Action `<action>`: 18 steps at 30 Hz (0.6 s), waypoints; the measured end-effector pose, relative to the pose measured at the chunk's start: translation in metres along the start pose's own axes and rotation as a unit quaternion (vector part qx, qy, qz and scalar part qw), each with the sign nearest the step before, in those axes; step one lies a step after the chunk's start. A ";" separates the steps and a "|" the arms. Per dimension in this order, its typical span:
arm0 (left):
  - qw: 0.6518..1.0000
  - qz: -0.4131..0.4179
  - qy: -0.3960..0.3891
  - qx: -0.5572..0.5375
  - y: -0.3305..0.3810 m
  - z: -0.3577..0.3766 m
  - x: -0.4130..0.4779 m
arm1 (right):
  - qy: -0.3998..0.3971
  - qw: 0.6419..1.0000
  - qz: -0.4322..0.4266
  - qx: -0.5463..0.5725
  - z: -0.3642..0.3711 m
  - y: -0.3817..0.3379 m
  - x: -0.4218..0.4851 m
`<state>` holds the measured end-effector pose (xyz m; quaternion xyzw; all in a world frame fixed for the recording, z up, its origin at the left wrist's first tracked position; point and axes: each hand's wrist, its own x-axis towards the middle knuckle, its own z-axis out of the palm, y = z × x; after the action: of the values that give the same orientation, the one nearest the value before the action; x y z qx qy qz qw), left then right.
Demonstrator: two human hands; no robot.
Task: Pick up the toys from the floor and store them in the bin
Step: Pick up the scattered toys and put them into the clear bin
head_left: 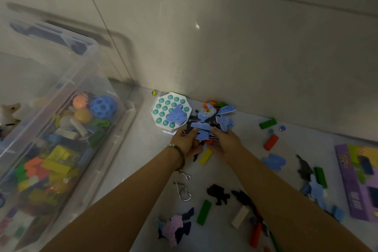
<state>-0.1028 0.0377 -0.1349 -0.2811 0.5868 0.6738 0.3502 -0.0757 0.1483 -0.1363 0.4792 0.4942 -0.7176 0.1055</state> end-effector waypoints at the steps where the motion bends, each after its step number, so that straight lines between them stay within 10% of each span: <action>1: 1.000 -0.001 -0.001 -0.008 -0.001 0.000 0.000 | -0.005 1.000 0.008 0.010 0.000 0.000 -0.001; 18: 0.997 -0.034 0.000 -0.071 -0.002 0.000 -0.001 | -0.029 0.996 0.003 0.088 -0.001 0.007 -0.014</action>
<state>-0.1006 0.0380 -0.1358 -0.3248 0.5281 0.7013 0.3518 -0.0633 0.1412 -0.1292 0.4670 0.4250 -0.7714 0.0791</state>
